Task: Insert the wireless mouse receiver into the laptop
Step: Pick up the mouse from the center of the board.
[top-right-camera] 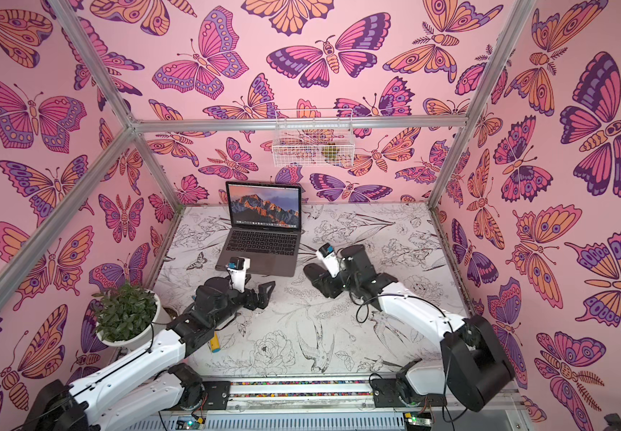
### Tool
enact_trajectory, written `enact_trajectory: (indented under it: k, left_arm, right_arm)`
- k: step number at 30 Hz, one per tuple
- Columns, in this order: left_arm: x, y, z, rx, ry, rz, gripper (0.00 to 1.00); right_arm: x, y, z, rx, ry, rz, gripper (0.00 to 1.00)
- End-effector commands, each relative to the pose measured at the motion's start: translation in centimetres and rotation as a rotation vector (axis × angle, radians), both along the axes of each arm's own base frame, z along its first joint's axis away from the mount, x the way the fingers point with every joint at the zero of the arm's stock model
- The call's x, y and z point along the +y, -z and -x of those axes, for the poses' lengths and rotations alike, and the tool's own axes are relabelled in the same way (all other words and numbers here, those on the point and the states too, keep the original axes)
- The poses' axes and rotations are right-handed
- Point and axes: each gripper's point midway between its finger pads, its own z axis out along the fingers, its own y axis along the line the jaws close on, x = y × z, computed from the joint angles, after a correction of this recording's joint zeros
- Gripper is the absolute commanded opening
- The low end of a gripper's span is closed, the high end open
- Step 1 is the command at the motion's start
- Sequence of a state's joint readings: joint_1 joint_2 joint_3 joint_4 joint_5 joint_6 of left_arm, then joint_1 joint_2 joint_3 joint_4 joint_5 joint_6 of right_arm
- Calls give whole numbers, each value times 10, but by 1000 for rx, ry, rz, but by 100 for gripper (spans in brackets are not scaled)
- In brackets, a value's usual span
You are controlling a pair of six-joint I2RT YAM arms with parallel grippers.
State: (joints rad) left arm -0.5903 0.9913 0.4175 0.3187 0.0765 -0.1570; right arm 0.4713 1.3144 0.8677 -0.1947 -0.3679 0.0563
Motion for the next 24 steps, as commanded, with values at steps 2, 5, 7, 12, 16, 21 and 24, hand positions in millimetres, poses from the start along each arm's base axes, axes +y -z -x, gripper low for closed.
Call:
enact_trajectory:
  k: [2, 5, 7, 12, 16, 21, 24]
  left_arm:
    - [-56, -43, 17, -524, 352, -232, 100]
    - [-83, -28, 18, -646, 411, -462, 100]
    - [-99, -18, 17, -670, 468, -523, 99]
    - [-129, -8, 26, -648, 616, -481, 94]
    - [-146, -10, 41, -629, 714, -412, 86]
    - [-154, -9, 53, -581, 768, -350, 67]
    - [-155, -6, 56, -561, 780, -343, 62]
  right_arm:
    - [-26, -21, 35, 255, 40, 2, 0]
    - [-33, -30, 56, 349, 5, 62, 0]
    - [-36, -31, 67, 430, -7, 94, 0]
    - [-24, -35, 91, 557, -114, 131, 0]
    - [-4, -35, 108, 625, -229, 128, 0]
    - [10, -36, 109, 654, -257, 80, 0]
    - [17, -35, 109, 667, -264, 50, 0]
